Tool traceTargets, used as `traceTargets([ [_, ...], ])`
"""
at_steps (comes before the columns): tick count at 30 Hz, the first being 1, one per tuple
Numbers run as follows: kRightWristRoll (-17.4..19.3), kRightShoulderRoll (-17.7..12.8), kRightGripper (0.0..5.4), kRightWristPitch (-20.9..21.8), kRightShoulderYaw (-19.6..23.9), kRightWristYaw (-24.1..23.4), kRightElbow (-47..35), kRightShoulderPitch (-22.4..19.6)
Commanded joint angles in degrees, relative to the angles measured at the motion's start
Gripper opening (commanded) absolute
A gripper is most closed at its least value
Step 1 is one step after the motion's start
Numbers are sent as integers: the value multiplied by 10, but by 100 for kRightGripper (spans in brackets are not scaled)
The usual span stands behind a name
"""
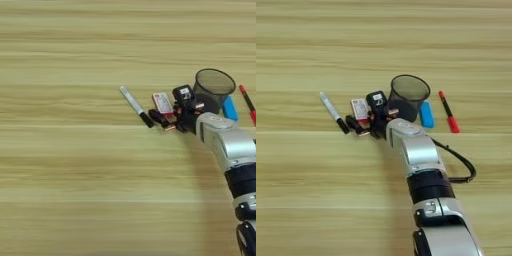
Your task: Move the objects on the table
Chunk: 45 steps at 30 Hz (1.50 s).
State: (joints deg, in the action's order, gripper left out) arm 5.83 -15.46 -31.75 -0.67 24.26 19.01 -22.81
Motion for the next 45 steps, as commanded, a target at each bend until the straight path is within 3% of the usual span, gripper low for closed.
traceTargets([
  [1,-3,-5,440,6,-2,-1,-4,-27],
  [20,-1,-8,218,3,-7,7,-5,-26],
  [36,7,-4,211,6,1,15,-25,-20],
  [45,22,-9,211,-19,21,7,-141,6],
])
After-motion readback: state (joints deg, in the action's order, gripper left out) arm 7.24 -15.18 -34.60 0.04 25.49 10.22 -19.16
